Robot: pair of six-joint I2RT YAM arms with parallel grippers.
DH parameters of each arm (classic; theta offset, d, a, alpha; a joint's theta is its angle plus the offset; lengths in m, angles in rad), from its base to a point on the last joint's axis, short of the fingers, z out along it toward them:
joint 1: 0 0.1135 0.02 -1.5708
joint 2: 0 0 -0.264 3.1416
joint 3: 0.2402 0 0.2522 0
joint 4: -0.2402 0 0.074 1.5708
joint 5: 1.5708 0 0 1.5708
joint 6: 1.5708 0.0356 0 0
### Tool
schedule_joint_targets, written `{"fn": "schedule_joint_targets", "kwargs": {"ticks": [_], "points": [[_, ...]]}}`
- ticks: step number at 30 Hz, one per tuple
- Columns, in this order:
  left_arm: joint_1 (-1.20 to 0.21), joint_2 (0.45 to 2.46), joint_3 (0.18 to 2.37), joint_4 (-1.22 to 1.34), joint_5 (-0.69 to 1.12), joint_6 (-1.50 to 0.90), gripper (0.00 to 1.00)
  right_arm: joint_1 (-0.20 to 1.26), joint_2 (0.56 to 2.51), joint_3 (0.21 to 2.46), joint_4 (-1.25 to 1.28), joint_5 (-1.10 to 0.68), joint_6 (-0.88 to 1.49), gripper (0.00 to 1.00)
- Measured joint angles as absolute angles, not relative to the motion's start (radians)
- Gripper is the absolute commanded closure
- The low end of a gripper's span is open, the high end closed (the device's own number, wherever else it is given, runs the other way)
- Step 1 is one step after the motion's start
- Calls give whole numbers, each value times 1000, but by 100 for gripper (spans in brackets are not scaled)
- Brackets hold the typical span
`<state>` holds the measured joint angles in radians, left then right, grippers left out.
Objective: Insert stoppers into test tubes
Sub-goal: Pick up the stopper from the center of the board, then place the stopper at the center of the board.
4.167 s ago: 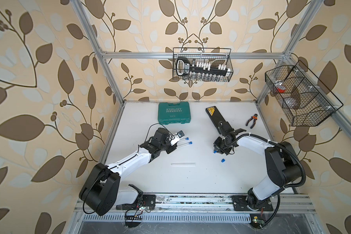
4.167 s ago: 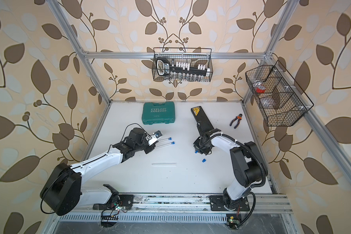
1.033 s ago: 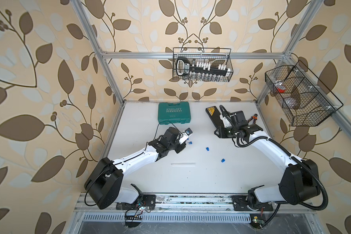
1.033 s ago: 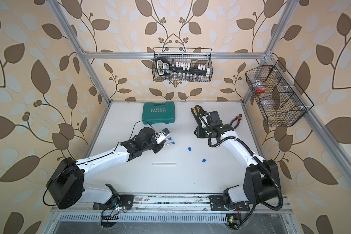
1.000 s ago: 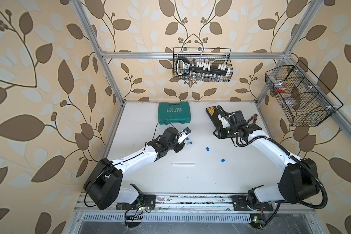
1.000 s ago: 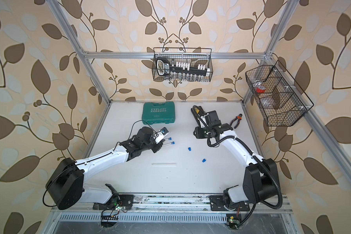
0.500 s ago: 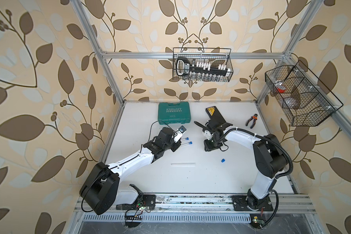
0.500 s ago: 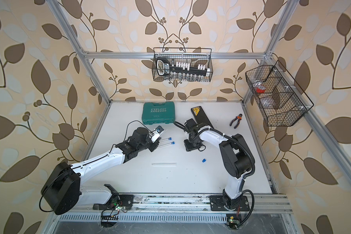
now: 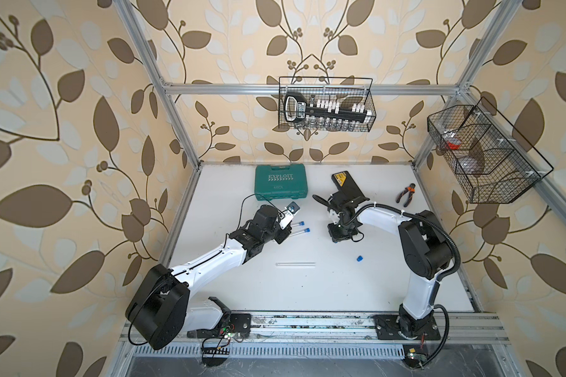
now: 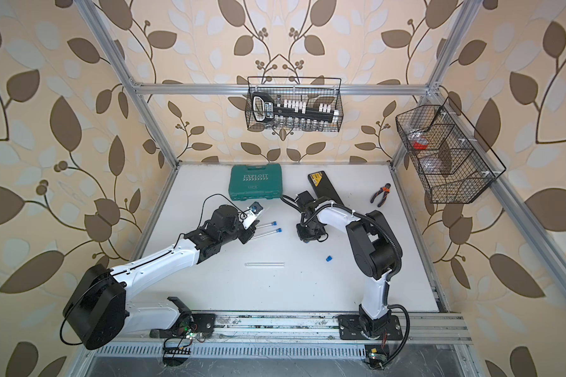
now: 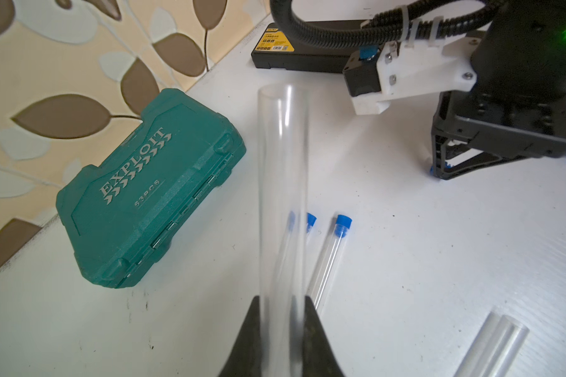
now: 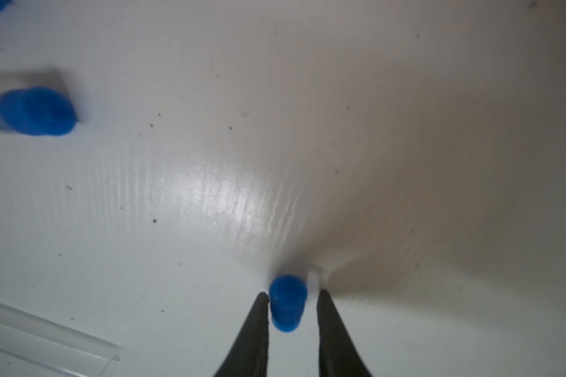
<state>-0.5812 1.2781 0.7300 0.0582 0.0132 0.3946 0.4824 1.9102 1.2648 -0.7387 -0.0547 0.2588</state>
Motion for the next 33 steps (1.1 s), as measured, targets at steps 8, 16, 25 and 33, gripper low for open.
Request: {"fn": "schedule_joint_targets", "kwargs": {"ticks": [8, 16, 25, 33], "points": [[-581, 1277, 730, 65, 10, 398, 100, 482, 1927, 1285, -736, -35, 303, 86], [-581, 1269, 730, 80, -10, 412, 100, 482, 1860, 1205, -662, 15, 513, 83], [-581, 1259, 730, 78, -10, 414, 100, 482, 1743, 1101, -679, 45, 1042, 81], [-581, 1244, 730, 74, -19, 437, 100, 482, 1744, 1069, -689, 26, 1265, 73]]}}
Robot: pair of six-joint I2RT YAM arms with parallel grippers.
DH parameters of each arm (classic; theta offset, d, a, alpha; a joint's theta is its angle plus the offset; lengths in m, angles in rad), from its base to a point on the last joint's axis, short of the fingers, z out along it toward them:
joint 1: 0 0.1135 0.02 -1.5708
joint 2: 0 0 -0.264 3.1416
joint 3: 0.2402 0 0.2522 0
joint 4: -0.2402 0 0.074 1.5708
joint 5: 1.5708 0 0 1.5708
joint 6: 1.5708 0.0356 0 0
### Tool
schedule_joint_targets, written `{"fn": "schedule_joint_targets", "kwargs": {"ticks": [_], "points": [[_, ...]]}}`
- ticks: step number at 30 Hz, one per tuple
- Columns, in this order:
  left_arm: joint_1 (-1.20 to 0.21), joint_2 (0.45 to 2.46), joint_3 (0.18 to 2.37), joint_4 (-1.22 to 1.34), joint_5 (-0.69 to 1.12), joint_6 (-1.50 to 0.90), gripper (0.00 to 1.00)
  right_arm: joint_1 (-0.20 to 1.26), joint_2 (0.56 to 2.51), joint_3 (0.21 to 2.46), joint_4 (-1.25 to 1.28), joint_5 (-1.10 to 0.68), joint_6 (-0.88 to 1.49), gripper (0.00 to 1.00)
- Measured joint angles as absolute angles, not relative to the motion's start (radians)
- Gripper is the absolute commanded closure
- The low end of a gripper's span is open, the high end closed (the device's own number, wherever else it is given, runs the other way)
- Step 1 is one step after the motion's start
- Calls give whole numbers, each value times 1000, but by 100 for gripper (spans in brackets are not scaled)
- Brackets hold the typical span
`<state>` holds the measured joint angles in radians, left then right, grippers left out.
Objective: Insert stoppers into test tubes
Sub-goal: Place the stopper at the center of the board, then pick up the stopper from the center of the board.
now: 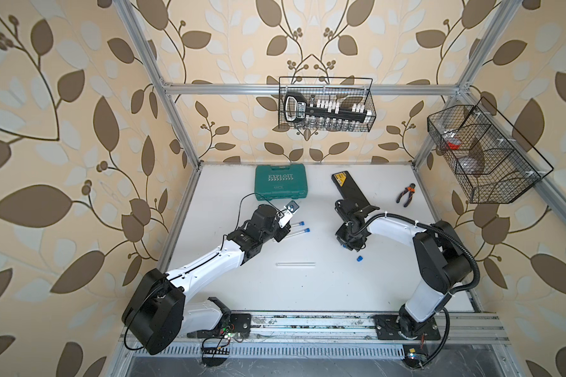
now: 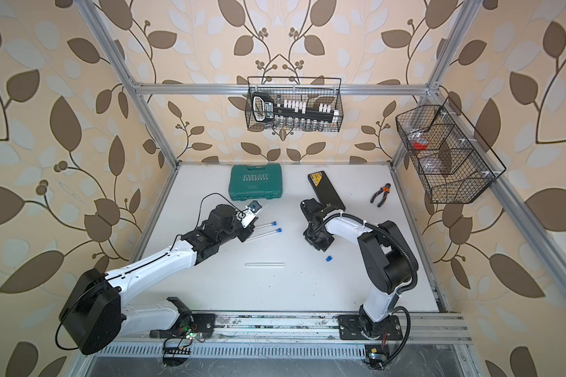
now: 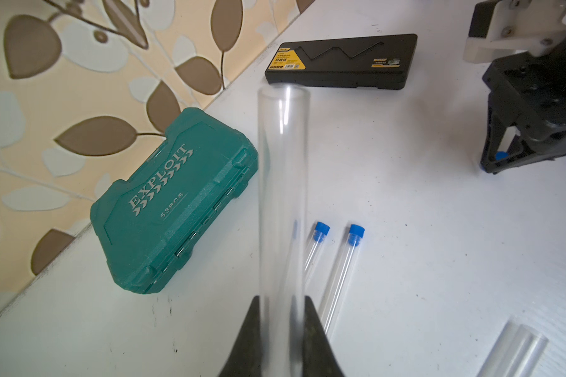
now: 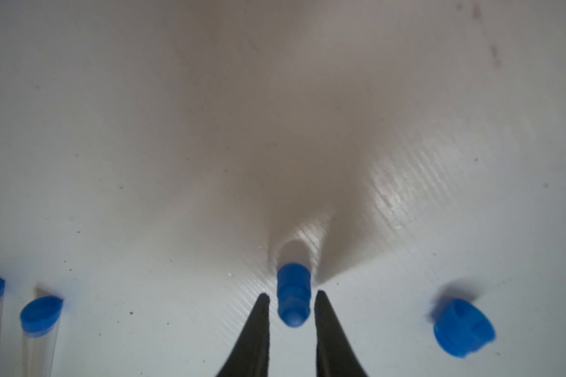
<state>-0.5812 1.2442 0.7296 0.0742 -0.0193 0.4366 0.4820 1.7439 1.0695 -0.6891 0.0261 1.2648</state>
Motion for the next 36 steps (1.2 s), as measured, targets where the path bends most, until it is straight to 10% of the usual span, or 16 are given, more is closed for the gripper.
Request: {"fn": "schedule_joint_targets", "kwargs": {"ticks": [19, 36], "points": [[-581, 1243, 730, 72, -36, 447, 100, 435, 1652, 1060, -682, 16, 1221, 63], [-581, 1243, 730, 72, -38, 464, 100, 360, 1572, 1091, -730, -82, 194, 60]]}}
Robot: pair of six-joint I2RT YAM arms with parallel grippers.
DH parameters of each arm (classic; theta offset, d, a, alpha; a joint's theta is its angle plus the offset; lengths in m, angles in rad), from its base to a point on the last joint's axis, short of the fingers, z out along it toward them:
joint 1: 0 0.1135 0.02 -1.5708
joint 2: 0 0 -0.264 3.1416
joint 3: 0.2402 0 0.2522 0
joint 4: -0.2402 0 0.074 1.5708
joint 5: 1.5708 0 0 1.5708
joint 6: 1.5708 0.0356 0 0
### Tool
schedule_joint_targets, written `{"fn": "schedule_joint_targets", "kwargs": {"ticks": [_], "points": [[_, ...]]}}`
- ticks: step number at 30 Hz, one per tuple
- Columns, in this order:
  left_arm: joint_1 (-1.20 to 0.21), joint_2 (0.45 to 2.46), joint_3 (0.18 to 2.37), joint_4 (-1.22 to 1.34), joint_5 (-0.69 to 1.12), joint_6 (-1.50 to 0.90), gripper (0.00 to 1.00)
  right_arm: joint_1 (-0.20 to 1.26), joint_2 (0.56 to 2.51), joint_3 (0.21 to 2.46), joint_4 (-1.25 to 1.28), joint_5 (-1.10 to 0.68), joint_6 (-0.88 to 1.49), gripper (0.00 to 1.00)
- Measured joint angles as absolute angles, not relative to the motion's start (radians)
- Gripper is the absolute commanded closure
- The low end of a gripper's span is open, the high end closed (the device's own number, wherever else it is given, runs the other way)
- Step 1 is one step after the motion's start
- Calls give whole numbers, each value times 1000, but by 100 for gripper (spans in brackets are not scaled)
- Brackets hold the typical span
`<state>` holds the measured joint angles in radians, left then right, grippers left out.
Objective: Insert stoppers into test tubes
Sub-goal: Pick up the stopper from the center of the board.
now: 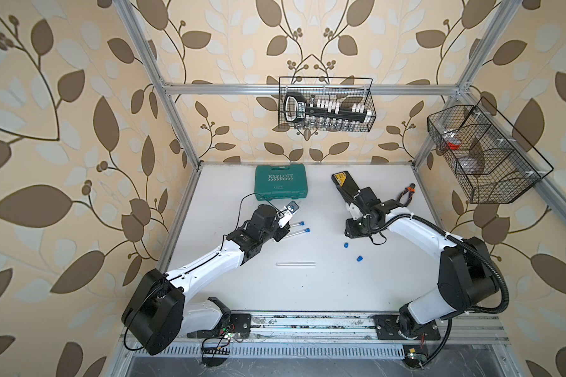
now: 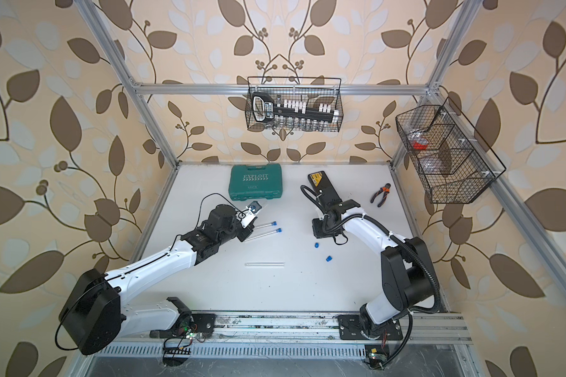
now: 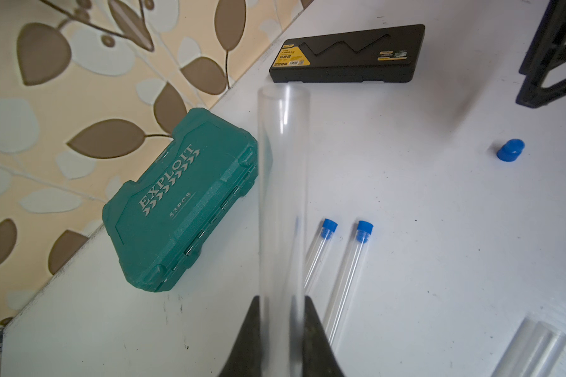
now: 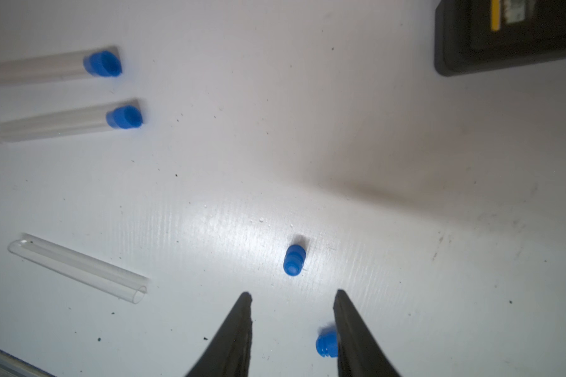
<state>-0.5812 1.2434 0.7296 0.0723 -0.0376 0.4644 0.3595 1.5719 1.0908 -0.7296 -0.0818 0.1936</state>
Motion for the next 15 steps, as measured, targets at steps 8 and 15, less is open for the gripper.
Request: {"fn": "schedule_joint_targets", "kwargs": {"ticks": [8, 15], "points": [[-581, 1243, 730, 73, -37, 468, 100, 361, 1559, 1091, -773, -20, 22, 59], [-581, 1245, 719, 80, -35, 465, 100, 375, 1473, 1055, -759, -28, -374, 56]]}}
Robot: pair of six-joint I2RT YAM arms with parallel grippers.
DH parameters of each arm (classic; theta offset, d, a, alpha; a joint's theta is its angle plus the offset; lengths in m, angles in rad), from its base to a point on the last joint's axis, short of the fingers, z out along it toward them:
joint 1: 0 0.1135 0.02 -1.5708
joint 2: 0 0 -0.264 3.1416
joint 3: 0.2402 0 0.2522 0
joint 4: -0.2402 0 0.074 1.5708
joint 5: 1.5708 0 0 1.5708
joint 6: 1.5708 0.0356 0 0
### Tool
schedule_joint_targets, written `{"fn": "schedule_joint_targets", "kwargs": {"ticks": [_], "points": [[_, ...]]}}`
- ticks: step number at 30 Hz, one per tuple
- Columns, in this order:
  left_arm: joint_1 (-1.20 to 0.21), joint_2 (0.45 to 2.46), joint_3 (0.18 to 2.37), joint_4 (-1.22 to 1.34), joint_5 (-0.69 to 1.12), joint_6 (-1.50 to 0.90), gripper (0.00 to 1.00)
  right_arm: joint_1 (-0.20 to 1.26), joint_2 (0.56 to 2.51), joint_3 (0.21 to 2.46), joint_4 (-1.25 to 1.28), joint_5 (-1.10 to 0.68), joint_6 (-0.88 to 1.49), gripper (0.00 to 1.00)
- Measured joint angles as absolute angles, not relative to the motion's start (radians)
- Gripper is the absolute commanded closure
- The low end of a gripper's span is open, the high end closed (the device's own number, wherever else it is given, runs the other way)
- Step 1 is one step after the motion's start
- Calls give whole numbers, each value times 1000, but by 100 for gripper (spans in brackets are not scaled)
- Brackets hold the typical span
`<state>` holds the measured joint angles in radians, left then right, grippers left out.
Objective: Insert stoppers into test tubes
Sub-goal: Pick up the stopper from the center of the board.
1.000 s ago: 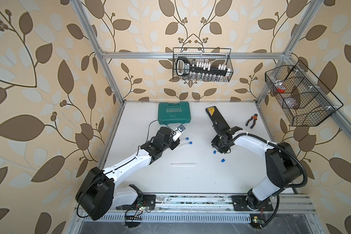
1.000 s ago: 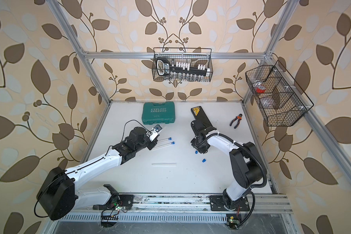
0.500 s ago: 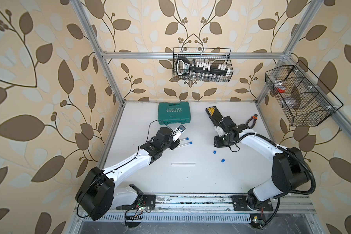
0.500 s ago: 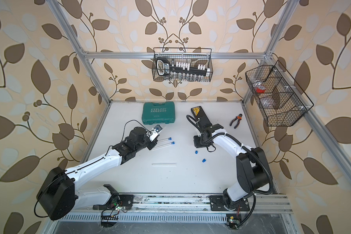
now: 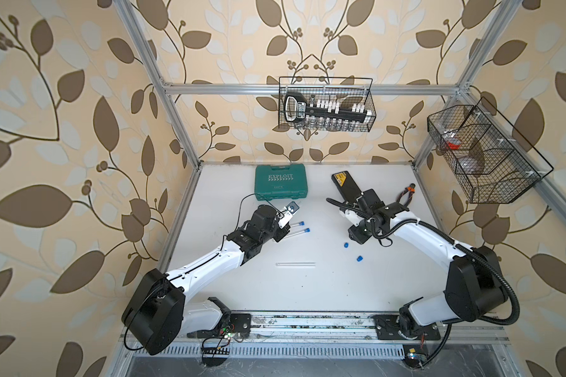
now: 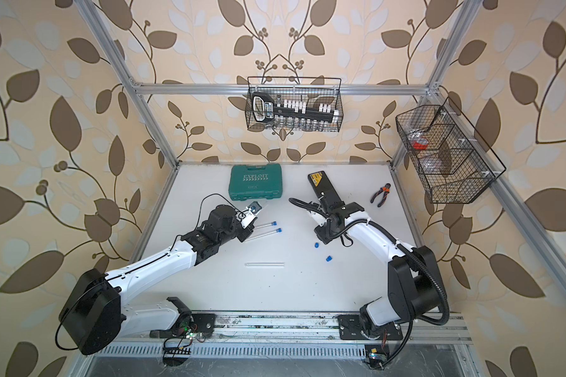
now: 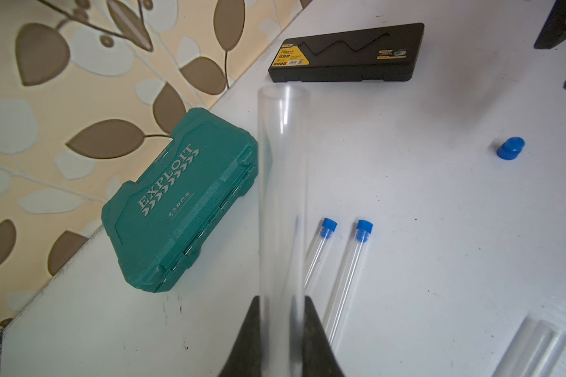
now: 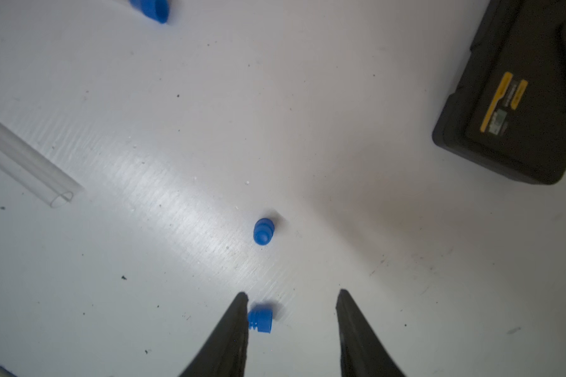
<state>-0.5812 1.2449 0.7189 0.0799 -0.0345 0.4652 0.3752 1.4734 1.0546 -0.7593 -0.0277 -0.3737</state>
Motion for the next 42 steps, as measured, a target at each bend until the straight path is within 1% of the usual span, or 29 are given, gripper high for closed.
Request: {"fn": "schedule_joint_targets", "kwargs": {"ticks": [3, 6, 12, 16, 22, 32, 42], "points": [[-581, 1252, 714, 79, -33, 462, 100, 383, 1452, 1056, -836, -33, -603, 53], [-581, 1260, 714, 80, -33, 463, 100, 385, 1447, 1045, -896, -9, -780, 53], [-581, 1265, 711, 81, -34, 483, 100, 371, 1352, 907, -889, 36, -1035, 53], [-588, 1264, 694, 76, -36, 521, 100, 346, 1339, 882, -876, 43, -1172, 53], [-617, 1263, 685, 68, -33, 553, 100, 353, 1383, 846, -824, 18, -1266, 55], [-624, 1260, 685, 68, -29, 559, 100, 365, 1475, 805, -715, 4, -1277, 57], [-631, 1246, 683, 69, -29, 570, 100, 366, 1498, 776, -682, -1, -1268, 71]]}}
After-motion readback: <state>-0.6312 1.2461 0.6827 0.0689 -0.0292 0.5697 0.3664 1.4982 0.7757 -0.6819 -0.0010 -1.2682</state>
